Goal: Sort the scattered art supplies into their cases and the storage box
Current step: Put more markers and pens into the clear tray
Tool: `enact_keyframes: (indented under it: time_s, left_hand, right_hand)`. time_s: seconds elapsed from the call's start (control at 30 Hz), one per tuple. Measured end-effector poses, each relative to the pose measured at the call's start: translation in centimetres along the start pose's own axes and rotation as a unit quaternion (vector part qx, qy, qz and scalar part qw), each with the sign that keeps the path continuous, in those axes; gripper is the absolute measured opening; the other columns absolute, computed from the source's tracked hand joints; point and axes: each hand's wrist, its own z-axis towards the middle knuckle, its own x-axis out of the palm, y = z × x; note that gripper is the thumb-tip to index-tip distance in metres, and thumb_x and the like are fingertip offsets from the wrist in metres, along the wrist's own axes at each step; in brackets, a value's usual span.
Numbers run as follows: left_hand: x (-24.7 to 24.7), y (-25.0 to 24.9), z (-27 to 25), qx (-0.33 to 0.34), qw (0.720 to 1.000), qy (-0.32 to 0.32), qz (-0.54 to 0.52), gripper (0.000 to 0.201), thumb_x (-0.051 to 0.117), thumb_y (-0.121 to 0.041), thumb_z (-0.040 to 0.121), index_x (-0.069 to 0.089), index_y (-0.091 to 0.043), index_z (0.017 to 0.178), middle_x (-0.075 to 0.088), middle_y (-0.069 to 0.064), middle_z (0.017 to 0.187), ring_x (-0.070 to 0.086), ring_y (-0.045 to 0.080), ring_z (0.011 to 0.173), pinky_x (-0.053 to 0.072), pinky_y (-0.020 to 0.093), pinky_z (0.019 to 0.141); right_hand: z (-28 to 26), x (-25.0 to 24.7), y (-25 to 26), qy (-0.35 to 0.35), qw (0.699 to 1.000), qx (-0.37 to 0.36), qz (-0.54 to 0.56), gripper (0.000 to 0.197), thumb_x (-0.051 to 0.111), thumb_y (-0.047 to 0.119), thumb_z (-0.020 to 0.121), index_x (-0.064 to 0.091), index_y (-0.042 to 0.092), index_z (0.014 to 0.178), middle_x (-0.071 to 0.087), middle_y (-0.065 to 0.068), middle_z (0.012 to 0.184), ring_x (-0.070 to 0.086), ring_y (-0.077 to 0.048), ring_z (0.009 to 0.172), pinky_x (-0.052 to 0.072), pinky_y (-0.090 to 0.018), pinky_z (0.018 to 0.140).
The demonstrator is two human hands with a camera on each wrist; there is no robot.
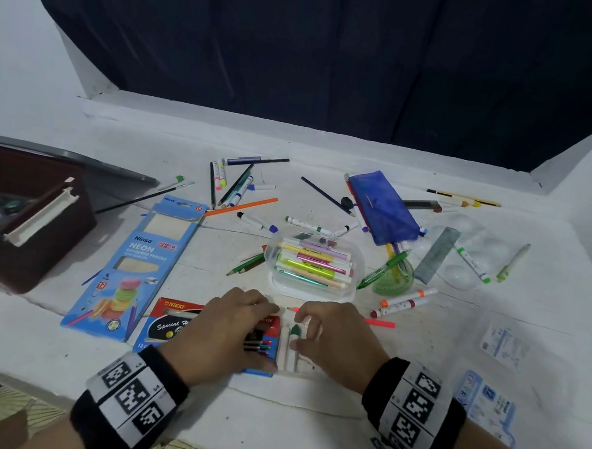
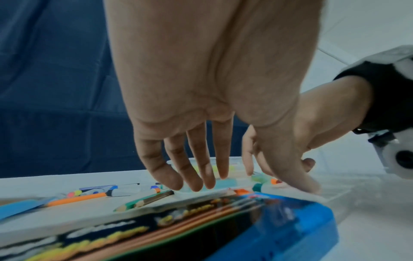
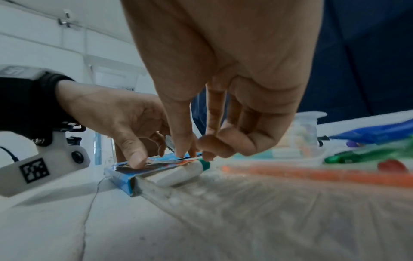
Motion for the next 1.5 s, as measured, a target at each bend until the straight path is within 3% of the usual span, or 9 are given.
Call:
enact_keyframes:
  time_s: [0.17,0.33,0.53,0.63,0.77,0.97,1.33,1.4,1.5]
  left_hand:
    - [0.4,1.8,-1.5,-0.006,0.999,0.038,0.029,0.091,0.07,-0.064,0.077,0.025,-0.039,0.152,0.031,-0.02,0.153,0.026,0.004,0.138,0.024,0.037,0.111]
    - [0.6,2.2,-1.3,-0.003,0.999,0.028,0.034,0.09,0.072,-0.064,0.076,0.027,-0.04,0.151,0.035,-0.021,0.151,0.029,0.004,0.136,0.024,0.038,0.107]
    - [0.4,2.3,-1.2,0.006,0.999,0.038,0.017,0.088,0.074,-0.06,0.076,0.029,-0.041,0.15,0.037,-0.022,0.149,0.03,0.004,0.136,0.024,0.039,0.105]
    - [0.3,2.4,-1.2,0.011,0.999,0.049,0.002,0.087,0.076,-0.058,0.076,0.031,-0.041,0.149,0.038,-0.023,0.148,0.03,0.004,0.136,0.024,0.041,0.107]
    - [0.1,2.3,-1.2,0.035,0.998,0.057,-0.002,0.085,0.077,-0.055,0.075,0.035,-0.04,0.147,0.042,-0.023,0.146,0.034,0.003,0.134,0.026,0.041,0.103]
    - [0.2,2.2,-1.1,0.033,0.998,0.044,-0.003,0.081,0.075,-0.059,0.075,0.037,-0.041,0.144,0.047,-0.023,0.141,0.039,0.003,0.129,0.026,0.039,0.101]
    - [-0.3,2.9,-0.8,0.044,0.997,0.063,0.002,0.089,0.071,-0.067,0.075,0.031,-0.036,0.149,0.043,-0.02,0.144,0.039,0.005,0.131,0.023,0.037,0.101]
    - [-0.7,3.8,-1.1,0.058,0.997,0.044,-0.036,0.08,0.063,-0.07,0.081,0.032,-0.039,0.148,0.042,-0.023,0.143,0.039,0.001,0.131,0.023,0.036,0.104]
    - [-1.9,5.5,-1.5,0.067,0.991,-0.018,-0.115,0.051,0.052,-0.065,0.091,0.043,-0.044,0.137,0.051,-0.026,0.123,0.048,-0.006,0.116,0.032,0.039,0.104]
  right_hand:
    - [-0.3,0.3,0.4,0.047,0.993,-0.015,-0.108,0.042,0.073,0.043,0.082,0.066,0.029,0.121,0.056,0.006,0.112,0.053,-0.015,0.103,0.046,-0.032,0.085]
    - [-0.1,0.2,0.9,0.046,0.989,-0.026,-0.135,0.04,0.074,0.044,0.081,0.066,0.028,0.117,0.054,0.006,0.113,0.052,-0.016,0.105,0.047,-0.035,0.087]
    - [-0.4,-0.8,0.1,0.116,0.976,-0.052,-0.177,0.09,0.074,0.062,0.072,0.039,0.025,0.146,0.044,0.005,0.138,0.04,-0.016,0.124,0.038,-0.035,0.104]
    - [-0.8,-0.9,0.0,0.14,0.971,-0.059,-0.183,0.092,0.079,0.055,0.072,0.037,0.022,0.147,0.04,0.003,0.146,0.035,-0.017,0.131,0.032,-0.033,0.11]
    - [-0.6,-0.1,0.1,0.133,0.974,-0.086,-0.162,0.082,0.08,0.046,0.073,0.044,0.024,0.143,0.046,0.006,0.139,0.04,-0.014,0.123,0.035,-0.031,0.104]
    - [-0.4,0.1,0.4,0.11,0.983,-0.04,-0.138,0.086,0.079,0.05,0.074,0.041,0.023,0.146,0.041,0.005,0.148,0.035,-0.015,0.135,0.029,-0.03,0.113]
    - [-0.1,0.4,2.0,0.107,0.981,-0.026,-0.159,0.08,0.081,0.058,0.063,0.054,0.024,0.13,0.052,0.005,0.122,0.048,-0.017,0.113,0.044,-0.036,0.096]
    - [0.0,-0.1,2.3,0.104,0.982,-0.025,-0.154,0.075,0.077,0.062,0.067,0.056,0.023,0.128,0.054,0.005,0.12,0.051,-0.015,0.11,0.046,-0.036,0.094]
    - [0.3,-1.0,3.1,0.039,0.992,-0.026,-0.121,0.055,0.065,0.061,0.081,0.06,0.027,0.123,0.058,0.011,0.114,0.054,-0.006,0.1,0.048,-0.03,0.088]
